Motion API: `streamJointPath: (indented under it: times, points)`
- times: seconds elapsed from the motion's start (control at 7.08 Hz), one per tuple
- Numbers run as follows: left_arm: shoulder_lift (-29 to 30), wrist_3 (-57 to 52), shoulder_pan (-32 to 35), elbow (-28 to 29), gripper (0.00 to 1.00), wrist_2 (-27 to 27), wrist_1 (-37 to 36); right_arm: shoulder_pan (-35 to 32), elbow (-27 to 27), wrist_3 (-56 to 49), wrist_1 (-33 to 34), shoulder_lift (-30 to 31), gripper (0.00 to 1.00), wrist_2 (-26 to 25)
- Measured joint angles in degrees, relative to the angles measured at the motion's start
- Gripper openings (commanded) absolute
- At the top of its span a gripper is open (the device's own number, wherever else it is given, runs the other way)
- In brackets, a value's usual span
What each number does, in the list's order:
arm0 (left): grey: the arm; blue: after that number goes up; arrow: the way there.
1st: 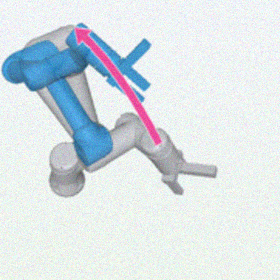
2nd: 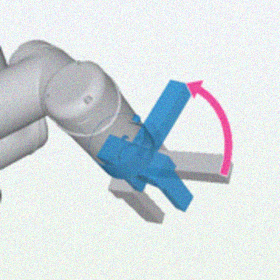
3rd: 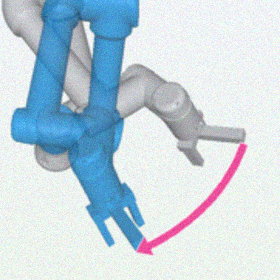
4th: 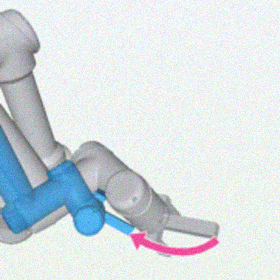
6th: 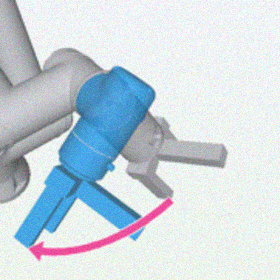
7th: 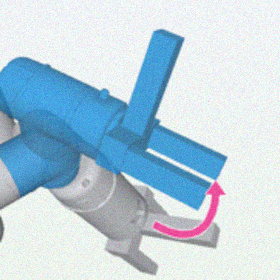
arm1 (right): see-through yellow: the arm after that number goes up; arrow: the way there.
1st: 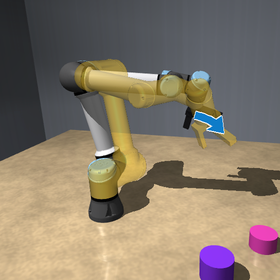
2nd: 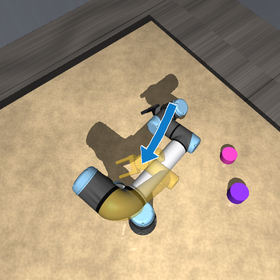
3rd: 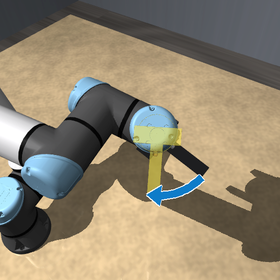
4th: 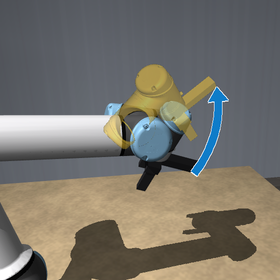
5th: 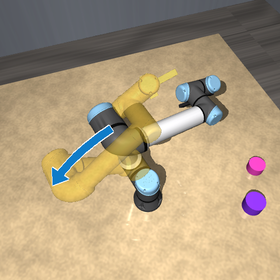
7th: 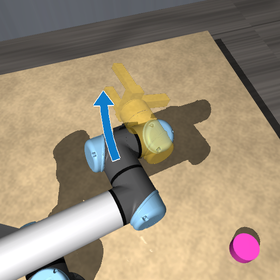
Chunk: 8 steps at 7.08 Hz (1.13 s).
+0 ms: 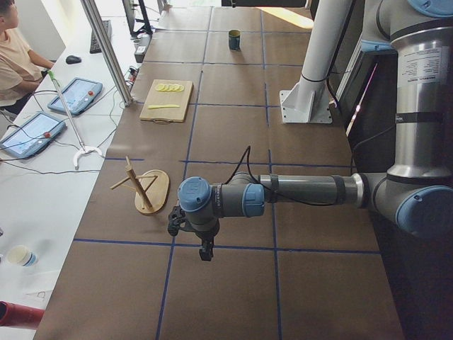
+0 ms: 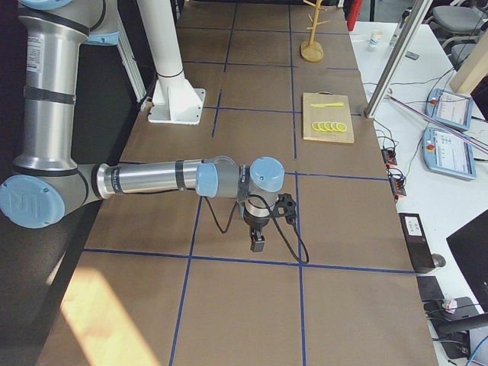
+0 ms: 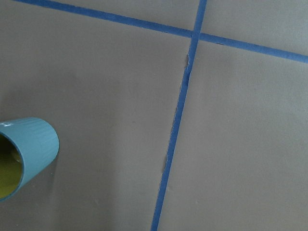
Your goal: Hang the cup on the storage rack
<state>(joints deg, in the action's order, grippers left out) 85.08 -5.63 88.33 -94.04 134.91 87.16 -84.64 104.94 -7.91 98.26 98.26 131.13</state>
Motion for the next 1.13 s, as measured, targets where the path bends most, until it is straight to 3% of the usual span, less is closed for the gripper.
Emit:
streamJointPath:
  times: [0.57, 0.71, 1.13]
  points:
    - [0.05, 0.01, -0.08, 0.08, 1.00, 0.07, 0.09, 0.67, 0.04, 2.70, -1.17, -0.12, 1.00, 1.31]
    - [0.05, 0.01, -0.08, 0.08, 1.00, 0.13, 0.11, 2.21, 0.03, 7.79, -4.91, 0.10, 1.00, 1.98]
    - [0.06, 0.01, -0.09, 0.09, 1.00, 0.21, 0.12, 11.65, -0.07, 31.32, -24.84, 2.60, 1.00, 2.09]
